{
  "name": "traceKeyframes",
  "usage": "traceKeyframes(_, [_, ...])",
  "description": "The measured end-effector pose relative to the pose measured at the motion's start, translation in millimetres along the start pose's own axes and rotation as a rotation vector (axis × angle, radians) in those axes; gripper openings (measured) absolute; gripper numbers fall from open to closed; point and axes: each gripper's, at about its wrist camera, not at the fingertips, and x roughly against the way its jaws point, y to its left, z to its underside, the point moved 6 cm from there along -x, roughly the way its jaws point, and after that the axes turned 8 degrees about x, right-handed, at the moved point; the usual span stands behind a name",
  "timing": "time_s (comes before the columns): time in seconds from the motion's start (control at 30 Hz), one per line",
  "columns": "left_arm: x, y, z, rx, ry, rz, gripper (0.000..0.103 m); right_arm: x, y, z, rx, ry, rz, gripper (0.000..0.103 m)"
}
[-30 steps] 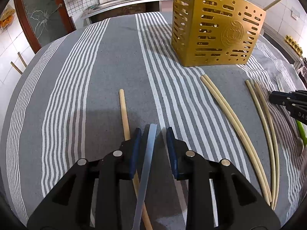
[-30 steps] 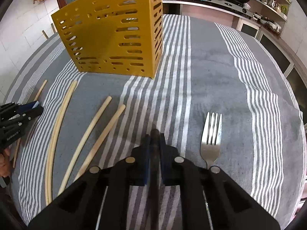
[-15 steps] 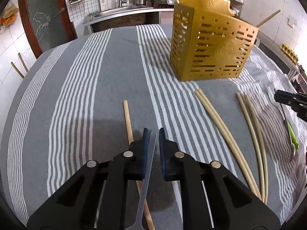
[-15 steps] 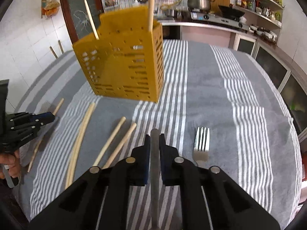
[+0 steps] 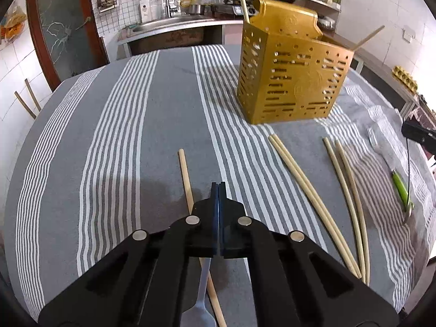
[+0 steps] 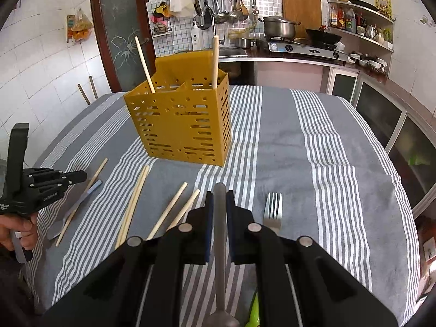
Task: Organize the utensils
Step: 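Lift the blue spoon with the left tool toward the holder while the right tool carries the metal spoon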
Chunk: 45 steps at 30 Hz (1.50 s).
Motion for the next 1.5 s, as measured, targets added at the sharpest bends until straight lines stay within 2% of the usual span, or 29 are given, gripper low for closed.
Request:
traceKeyframes(0.13, [-12.1, -0.4, 5.8, -0.029, 0.042, -0.026, 0.003, -1.9, 0.8, 1.4, 0.0, 0.001, -0.006, 0.01])
traceKeyframes(0.2, [-18.6, 1.8, 10.3, -0.035, 0.058, -0.041, 0.015, -4.2, 1.1, 2.4, -0.004, 0.005, -0.006, 0.01])
traceKeyframes(0.3, [-25.0, 2.4, 14.6, -0.053, 0.076, -0.041, 0.016, -7.2, -0.3, 3.5, -0.004, 0.012, -0.01, 0.01])
traceKeyframes(0.57, [-39.5, 6.3, 12.8, -0.069, 0.104, -0.05, 0.016, -13.9, -1.6, 5.2, -0.006, 0.03, -0.016, 0.01])
traceKeyframes(0.63, [-42.5, 5.4, 12.4, -0.074, 0.109, -0.046, 0.014, -15.5, -1.8, 5.8, -0.008, 0.034, -0.013, 0.01])
traceKeyframes(0.67, [-42.9, 5.1, 11.8, -0.076, 0.107, -0.05, 0.007, -15.9, -2.1, 5.9, -0.009, 0.035, -0.011, 0.01])
traceKeyframes(0.73, [-41.5, 6.4, 9.9, -0.064, 0.103, -0.049, 0.005, -14.4, -2.2, 5.6, -0.011, 0.033, -0.01, 0.01])
traceKeyframes(1.17, [17.0, 5.3, -13.4, -0.01, -0.056, -0.024, 0.006, 11.0, -2.6, -4.0, -0.017, -0.038, -0.011, 0.01])
traceKeyframes(1.5, [49.5, 9.5, -16.3, 0.012, -0.133, -0.02, 0.005, 24.7, -1.4, -1.2, -0.021, -0.067, -0.015, 0.01])
